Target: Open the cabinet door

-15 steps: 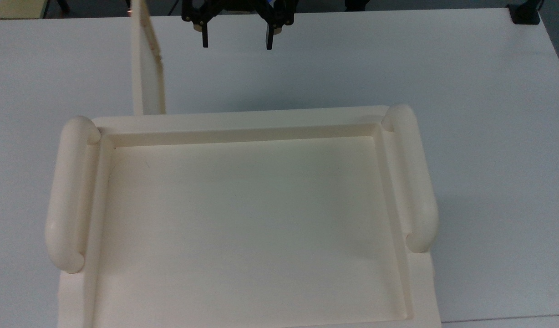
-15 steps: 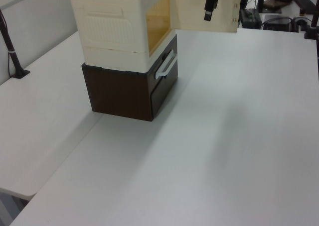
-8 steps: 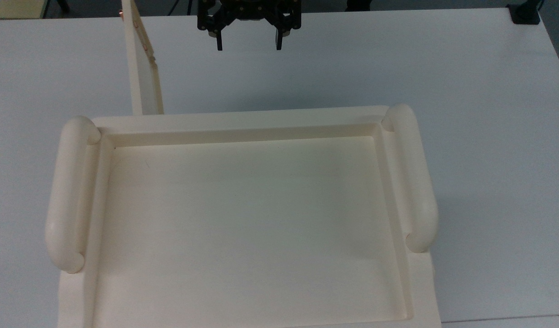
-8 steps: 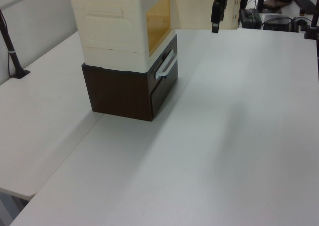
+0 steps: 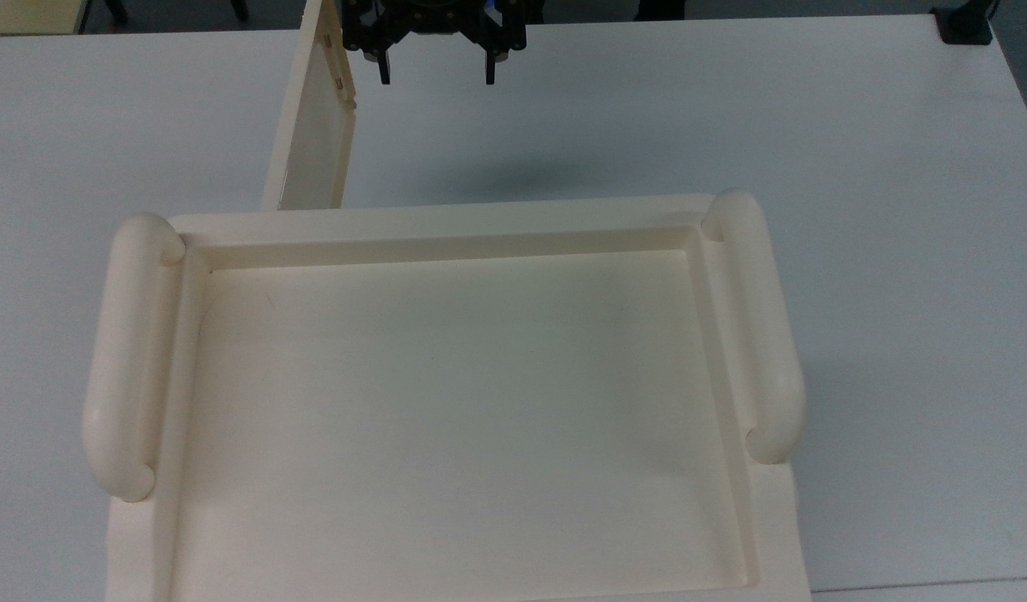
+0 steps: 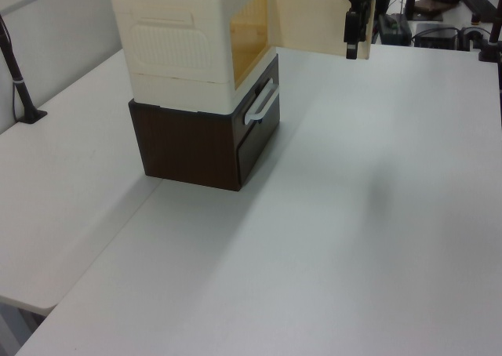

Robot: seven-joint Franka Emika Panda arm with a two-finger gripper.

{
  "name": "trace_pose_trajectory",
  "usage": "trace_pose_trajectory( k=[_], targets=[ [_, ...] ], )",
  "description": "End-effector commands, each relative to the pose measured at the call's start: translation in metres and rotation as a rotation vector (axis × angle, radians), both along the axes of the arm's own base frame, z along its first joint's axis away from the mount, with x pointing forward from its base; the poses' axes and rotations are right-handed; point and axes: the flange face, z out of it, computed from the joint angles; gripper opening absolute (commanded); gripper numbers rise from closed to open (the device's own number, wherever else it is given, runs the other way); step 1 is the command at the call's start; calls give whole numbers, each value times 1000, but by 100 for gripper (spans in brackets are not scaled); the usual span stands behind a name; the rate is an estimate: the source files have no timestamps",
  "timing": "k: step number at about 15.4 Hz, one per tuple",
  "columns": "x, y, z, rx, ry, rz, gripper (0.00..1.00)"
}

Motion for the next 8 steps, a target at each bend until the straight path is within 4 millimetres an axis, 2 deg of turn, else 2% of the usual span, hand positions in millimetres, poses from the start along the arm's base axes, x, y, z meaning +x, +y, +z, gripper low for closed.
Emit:
trace_pose_trajectory(
  k=[1, 8],
  targets=[
    [-14, 2, 0, 12, 21, -21, 100],
    [-14, 6, -5, 9, 37, -38, 100]
  ],
)
